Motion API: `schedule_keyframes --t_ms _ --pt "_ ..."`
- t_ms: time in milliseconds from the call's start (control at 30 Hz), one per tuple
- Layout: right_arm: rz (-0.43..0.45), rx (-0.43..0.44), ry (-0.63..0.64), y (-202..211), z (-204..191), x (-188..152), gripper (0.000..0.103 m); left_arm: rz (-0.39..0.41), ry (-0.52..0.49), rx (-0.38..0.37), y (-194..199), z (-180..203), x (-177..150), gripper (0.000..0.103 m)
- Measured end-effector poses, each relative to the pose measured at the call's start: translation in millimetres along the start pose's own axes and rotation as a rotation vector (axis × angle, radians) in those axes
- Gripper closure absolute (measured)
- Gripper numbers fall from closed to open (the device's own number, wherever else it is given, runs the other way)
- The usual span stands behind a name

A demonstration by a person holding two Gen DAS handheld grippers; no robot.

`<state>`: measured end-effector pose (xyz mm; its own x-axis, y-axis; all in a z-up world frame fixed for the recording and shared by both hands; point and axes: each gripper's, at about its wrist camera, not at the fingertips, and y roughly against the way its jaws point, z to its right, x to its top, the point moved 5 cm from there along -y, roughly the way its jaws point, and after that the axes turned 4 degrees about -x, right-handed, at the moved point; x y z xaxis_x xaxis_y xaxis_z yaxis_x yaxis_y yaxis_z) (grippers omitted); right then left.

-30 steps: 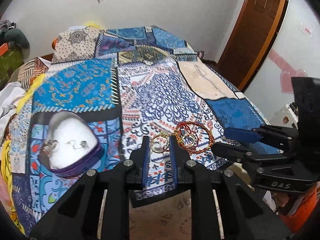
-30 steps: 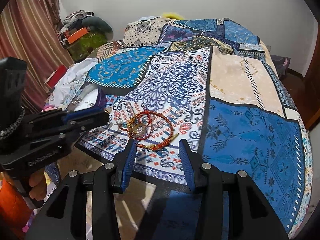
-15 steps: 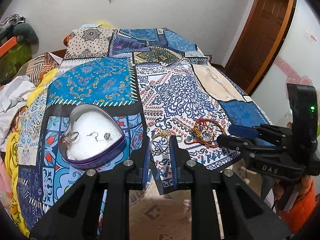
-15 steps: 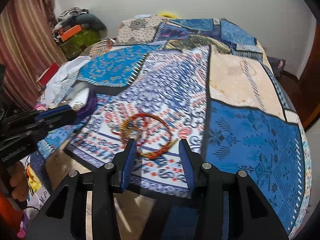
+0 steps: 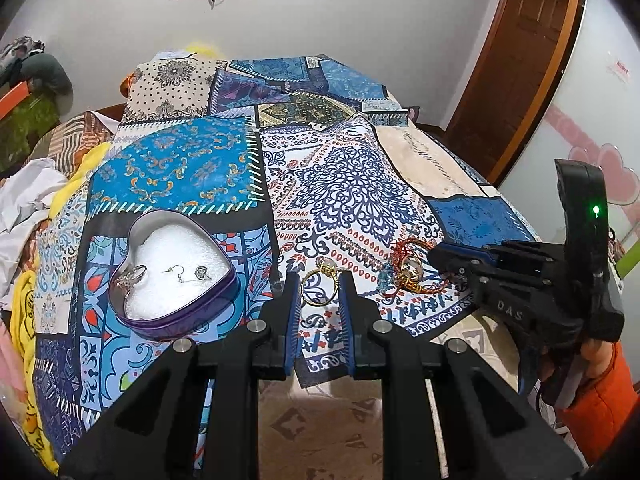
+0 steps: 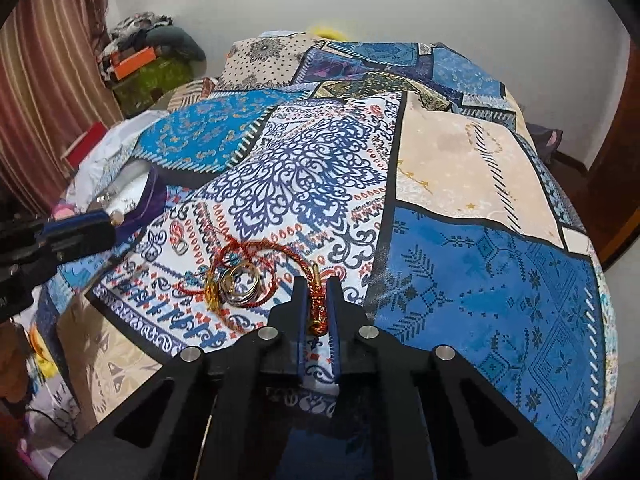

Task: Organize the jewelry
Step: 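Grasp the red beaded bracelet with the right tool while the left tool grasps a gold ring, then carry the bracelet and gold ring over the heart tin and lower both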

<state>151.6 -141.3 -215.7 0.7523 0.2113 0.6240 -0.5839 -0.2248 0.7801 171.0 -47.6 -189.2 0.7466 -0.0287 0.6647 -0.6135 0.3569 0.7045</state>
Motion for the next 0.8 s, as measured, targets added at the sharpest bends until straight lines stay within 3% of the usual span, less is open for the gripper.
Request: schedule_keyframes --t_ms 467,800 --pt "0.133 0.007 -0.037 42.3 -3.9 28.4 0.096 0.04 -0.001 0.011 20.9 0.1 3.4 0.085" --pt "0.195 0.04 -0.009 59.2 -31.0 48.3 0.096 0.077 0.011 0.03 41.4 -11.2 5.3 0.085"
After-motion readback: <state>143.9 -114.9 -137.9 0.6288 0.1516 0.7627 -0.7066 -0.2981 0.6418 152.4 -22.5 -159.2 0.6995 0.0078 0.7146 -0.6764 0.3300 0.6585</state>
